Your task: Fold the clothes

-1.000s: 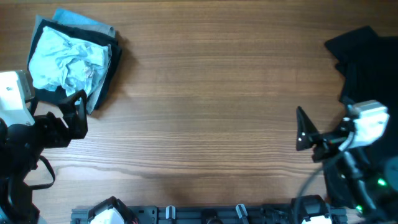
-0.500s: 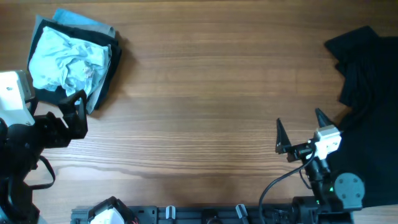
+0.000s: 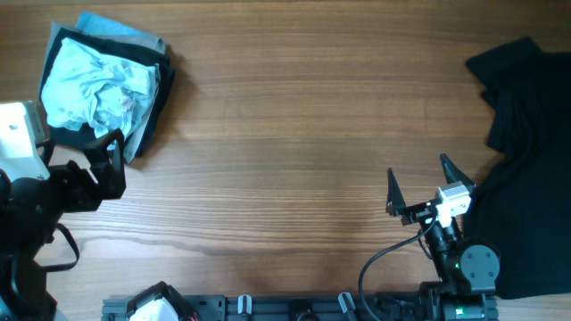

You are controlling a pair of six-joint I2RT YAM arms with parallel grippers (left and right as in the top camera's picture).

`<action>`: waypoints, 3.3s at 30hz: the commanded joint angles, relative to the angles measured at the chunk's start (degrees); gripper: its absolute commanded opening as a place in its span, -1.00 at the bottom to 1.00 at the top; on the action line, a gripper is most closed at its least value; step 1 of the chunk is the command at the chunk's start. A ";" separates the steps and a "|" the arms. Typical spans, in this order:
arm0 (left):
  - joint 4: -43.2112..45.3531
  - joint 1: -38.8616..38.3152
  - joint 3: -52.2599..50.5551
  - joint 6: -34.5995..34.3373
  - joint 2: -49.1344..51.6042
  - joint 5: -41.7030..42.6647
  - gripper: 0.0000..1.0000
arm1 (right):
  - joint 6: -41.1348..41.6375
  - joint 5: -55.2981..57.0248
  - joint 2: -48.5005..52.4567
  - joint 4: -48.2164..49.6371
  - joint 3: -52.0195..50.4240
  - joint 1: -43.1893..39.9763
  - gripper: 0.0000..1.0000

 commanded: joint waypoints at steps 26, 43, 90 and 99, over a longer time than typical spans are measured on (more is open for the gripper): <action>-0.46 -4.85 0.37 1.31 0.11 -0.63 1.00 | -0.48 -0.92 -0.02 -4.42 -0.04 -0.33 1.00; 31.71 -25.33 -26.08 1.33 -14.49 -12.44 1.00 | -0.46 -0.92 -0.02 -4.42 -0.04 -0.33 1.00; 72.63 -27.63 -95.30 -4.94 -55.91 -16.59 1.00 | -0.48 -0.92 -0.02 -4.42 -0.04 -0.33 0.99; 72.63 -27.63 -95.30 -4.94 -55.91 -16.59 1.00 | -0.48 -0.92 -0.02 -4.42 -0.04 -0.33 1.00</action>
